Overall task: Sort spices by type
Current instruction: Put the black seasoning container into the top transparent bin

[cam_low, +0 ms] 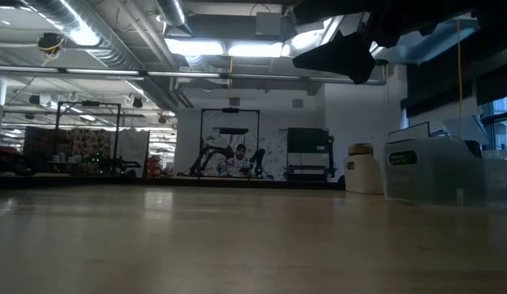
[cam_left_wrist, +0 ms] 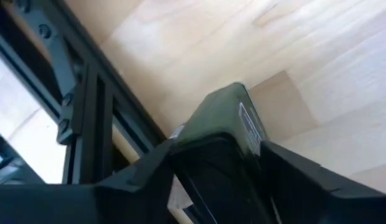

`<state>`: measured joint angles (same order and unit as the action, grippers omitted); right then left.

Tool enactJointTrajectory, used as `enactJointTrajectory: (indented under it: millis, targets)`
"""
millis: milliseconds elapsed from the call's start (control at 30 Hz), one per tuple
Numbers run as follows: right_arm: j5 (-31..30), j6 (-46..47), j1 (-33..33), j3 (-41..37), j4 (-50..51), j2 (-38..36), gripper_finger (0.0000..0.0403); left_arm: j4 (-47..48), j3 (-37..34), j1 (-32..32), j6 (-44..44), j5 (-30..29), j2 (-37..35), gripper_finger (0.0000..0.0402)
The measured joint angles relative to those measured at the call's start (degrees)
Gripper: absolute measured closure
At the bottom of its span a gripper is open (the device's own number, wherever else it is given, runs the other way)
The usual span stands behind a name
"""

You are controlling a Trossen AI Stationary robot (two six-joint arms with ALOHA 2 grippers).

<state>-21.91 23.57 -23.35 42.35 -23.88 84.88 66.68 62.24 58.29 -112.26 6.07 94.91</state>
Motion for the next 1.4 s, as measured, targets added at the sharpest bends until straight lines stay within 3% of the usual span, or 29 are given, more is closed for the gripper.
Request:
enactJointTrajectory:
  millis: [233,333,633,1033,1400]
  targets:
    - [0.0,-0.4,0.1,0.0,0.1,0.0,0.0059,-0.4,0.0,-2.1,6.2,-5.6,0.0,0.0271]
    - [0.0,-0.6,0.1,0.0,0.1,0.0,0.0059,-0.9,0.2,-4.1,11.5,-6.8,0.0,0.029]
    - [-1.0,-2.0,0.1,0.0,0.2,0.0,0.0059,-4.2,3.2,-11.9,30.5,-13.6,0.0,0.0284]
    - [-1.8,-2.6,0.1,0.0,0.0,0.0,0.0059,-19.5,3.4,-25.5,57.8,-15.8,0.2,0.0289]
    - [-2.6,-4.6,0.1,0.0,0.2,0.0,0.0059,-28.0,3.4,-34.3,70.5,-15.6,0.6,0.029]
